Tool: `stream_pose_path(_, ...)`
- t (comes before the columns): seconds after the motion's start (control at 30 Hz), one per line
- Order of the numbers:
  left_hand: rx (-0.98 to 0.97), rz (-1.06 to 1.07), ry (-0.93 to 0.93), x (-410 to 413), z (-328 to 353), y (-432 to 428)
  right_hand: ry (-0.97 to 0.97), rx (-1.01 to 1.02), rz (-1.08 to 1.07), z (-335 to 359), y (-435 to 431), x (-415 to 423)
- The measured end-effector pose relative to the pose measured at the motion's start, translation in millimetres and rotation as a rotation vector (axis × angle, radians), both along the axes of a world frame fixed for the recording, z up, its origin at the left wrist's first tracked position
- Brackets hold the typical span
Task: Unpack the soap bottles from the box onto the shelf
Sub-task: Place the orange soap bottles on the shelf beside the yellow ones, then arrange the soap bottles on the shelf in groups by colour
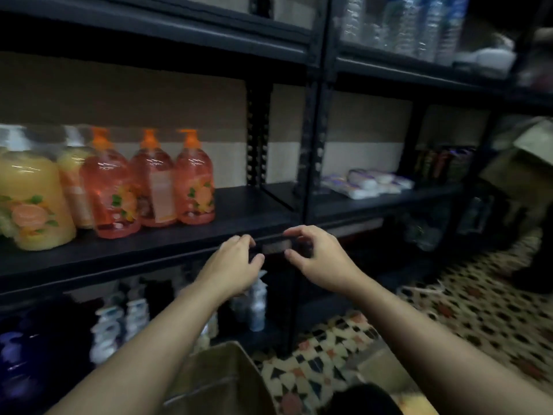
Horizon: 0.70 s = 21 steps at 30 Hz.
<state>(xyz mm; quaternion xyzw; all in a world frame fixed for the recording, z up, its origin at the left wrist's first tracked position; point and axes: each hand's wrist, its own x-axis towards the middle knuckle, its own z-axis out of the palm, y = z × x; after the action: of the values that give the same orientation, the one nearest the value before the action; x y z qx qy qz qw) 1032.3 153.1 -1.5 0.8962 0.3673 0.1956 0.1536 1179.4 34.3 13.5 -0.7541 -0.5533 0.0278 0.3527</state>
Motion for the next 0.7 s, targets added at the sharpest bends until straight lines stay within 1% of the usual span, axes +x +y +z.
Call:
stream_pose_path(0.03,-0.013,-0.034,-0.002,9,-1,-10,-0.023,-0.004,-0.025,-7,-20,7)
stream_pose_path(0.1,-0.044,-0.144,0.025,38,-10,-45,-0.004,-0.035,-0.140,-25,-76,31)
stream_pose_path(0.23,-0.145,-0.323,0.089,91,-24,-115,0.095,-0.067,-0.359,-61,-173,68)
stream_pose_path(0.3,-0.189,-0.421,0.153,117,-36,-145,0.154,-0.085,-0.461,-82,-210,84)
stream_pose_path(0.37,-0.198,-0.503,0.256,152,-50,-176,0.264,-0.108,-0.578,-108,-245,103)
stream_pose_path(0.43,-0.213,-0.548,0.380,183,-71,-197,0.416,-0.149,-0.692,-135,-266,117)
stream_pose_path(0.57,-0.226,-0.613,0.672,237,-126,-222,0.654,-0.264,-0.925,-194,-283,130)
stream_pose_path(0.63,-0.257,-0.611,0.756,259,-155,-233,0.773,-0.257,-1.060,-221,-287,135)
stream_pose_path(0.7,-0.313,-0.588,0.772,271,-184,-239,0.904,-0.250,-1.196,-241,-289,138)
